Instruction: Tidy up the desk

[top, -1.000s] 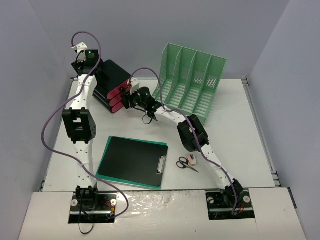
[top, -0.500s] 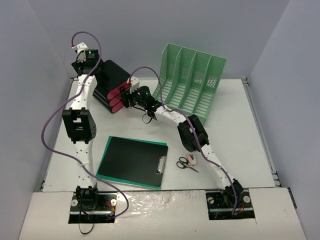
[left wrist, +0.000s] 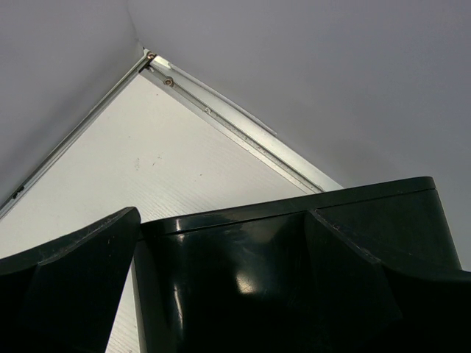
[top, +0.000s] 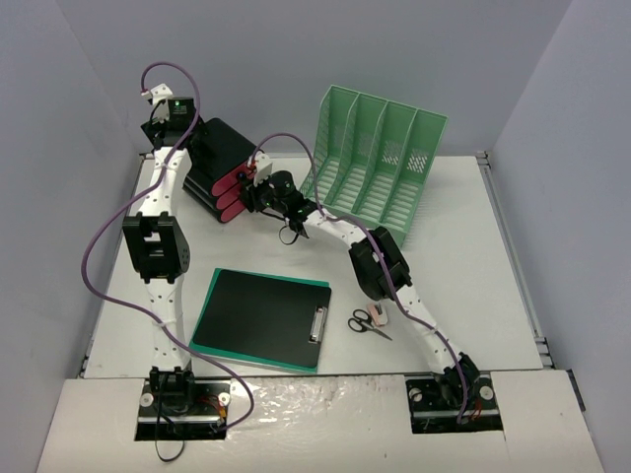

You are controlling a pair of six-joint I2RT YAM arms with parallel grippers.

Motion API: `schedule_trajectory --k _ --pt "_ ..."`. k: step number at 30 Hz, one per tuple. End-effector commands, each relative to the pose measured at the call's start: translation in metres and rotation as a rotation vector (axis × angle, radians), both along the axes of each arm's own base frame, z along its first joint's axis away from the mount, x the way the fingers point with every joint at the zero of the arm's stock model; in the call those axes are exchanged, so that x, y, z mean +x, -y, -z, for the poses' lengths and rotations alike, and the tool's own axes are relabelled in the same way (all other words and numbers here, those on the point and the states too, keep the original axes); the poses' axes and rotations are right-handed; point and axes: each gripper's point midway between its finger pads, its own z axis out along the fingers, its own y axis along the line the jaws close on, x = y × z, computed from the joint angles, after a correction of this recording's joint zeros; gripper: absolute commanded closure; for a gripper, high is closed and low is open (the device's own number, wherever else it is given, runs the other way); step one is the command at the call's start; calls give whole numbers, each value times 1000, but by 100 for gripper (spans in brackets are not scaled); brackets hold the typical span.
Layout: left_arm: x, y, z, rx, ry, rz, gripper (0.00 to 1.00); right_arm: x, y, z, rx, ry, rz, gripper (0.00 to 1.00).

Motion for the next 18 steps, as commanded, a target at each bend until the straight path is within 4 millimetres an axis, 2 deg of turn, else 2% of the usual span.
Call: schedule_trajectory --k 1,7,10,16,18 --pt "-40 9 72 21 -307 75 10 11 5 -92 88 151 32 72" --pt "-41 9 75 23 -316 73 10 7 12 -88 52 135 40 86" --pt "-42 9 76 22 -317 74 10 5 17 -84 36 125 48 90" --pt "-42 9 78 21 -322 73 10 1 29 -92 21 113 69 99" --pt "-43 8 79 21 -325 72 10 -1 33 -88 1 108 71 100"
